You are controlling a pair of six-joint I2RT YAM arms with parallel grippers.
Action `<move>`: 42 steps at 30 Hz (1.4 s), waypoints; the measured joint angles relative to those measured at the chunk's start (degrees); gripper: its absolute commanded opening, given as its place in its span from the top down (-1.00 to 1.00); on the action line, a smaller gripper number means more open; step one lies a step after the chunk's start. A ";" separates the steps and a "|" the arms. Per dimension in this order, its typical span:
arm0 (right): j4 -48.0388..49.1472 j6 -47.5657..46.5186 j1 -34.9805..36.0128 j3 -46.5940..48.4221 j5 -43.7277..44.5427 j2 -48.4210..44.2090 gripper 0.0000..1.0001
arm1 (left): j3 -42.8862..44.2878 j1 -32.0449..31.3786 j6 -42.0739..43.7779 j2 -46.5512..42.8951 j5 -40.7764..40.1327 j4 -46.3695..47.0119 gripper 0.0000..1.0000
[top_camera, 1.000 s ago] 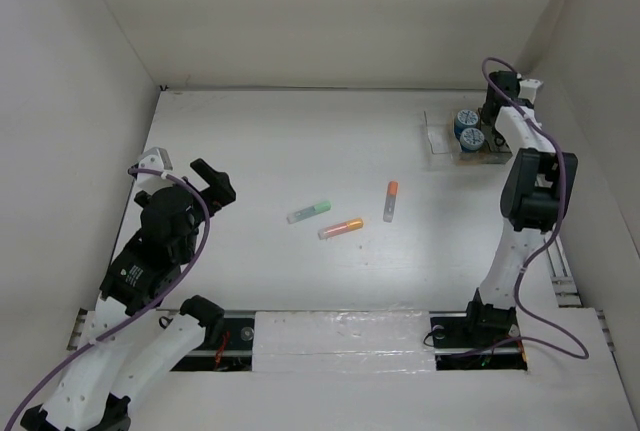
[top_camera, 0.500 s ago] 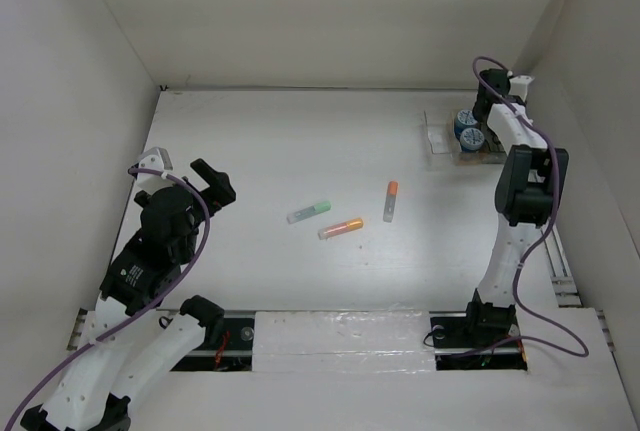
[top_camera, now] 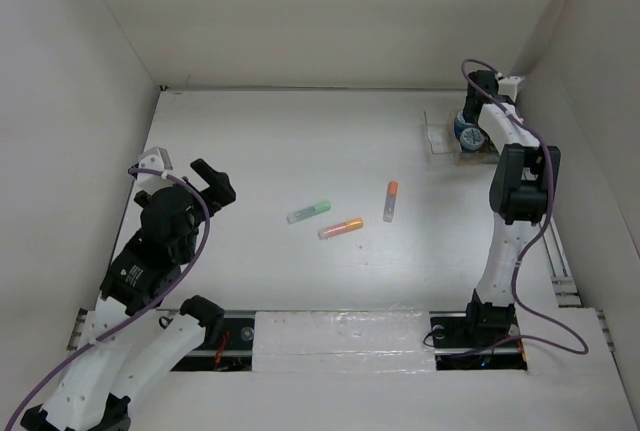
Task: Sort the stationery into containers
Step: Place the scissors in the storage box.
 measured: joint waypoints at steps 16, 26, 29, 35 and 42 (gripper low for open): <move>-2.60 -0.37 0.81 2.45 1.84 4.15 1.00 | 0.00 0.00 0.00 0.00 0.00 0.00 -1.00; -3.52 -0.07 0.94 2.56 2.25 4.15 1.00 | 0.00 0.00 0.00 0.00 0.00 0.00 -1.00; -3.93 0.57 1.18 2.56 2.51 4.15 1.00 | 0.00 0.00 0.00 0.00 0.00 0.02 -1.00; -3.87 0.37 2.10 2.45 4.09 4.15 1.00 | 0.00 0.00 -0.09 0.07 -0.35 0.00 -1.00; -4.17 0.02 2.75 2.45 6.38 4.15 1.00 | 0.00 0.00 -0.11 0.07 -0.98 -0.02 -1.00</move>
